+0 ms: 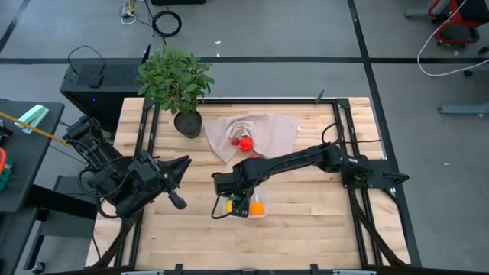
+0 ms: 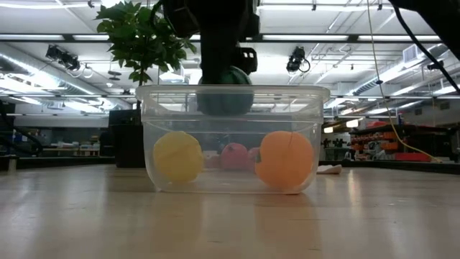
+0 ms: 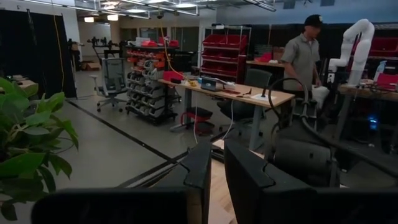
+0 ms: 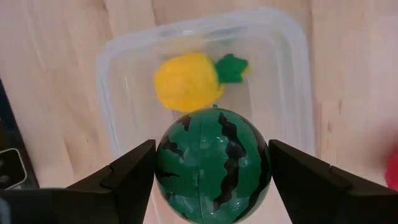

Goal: Pick and placing Produce into tupperware
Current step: Put the watermelon into the transparent bin

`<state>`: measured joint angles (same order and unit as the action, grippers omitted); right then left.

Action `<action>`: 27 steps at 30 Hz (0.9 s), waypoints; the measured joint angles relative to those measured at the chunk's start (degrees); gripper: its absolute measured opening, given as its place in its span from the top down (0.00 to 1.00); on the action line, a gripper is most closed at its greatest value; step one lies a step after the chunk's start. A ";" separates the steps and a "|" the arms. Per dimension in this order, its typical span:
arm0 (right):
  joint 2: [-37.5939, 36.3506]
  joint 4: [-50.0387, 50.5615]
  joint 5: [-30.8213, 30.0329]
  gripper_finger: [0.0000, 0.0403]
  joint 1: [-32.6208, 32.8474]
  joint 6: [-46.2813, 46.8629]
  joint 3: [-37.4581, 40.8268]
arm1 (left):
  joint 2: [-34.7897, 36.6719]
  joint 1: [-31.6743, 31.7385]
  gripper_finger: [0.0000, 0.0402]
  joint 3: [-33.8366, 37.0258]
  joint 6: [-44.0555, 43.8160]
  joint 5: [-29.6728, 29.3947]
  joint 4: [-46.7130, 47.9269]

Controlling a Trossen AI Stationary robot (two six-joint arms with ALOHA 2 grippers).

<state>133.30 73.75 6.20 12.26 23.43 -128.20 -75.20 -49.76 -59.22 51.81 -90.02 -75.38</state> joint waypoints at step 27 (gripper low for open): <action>0.19 -2.45 -0.23 0.28 2.18 2.13 4.00 | 0.00 -1.99 0.85 0.02 0.00 0.00 0.03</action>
<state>133.49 71.29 5.98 14.44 25.56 -124.20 -75.20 -51.75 -59.20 51.81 -90.02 -75.35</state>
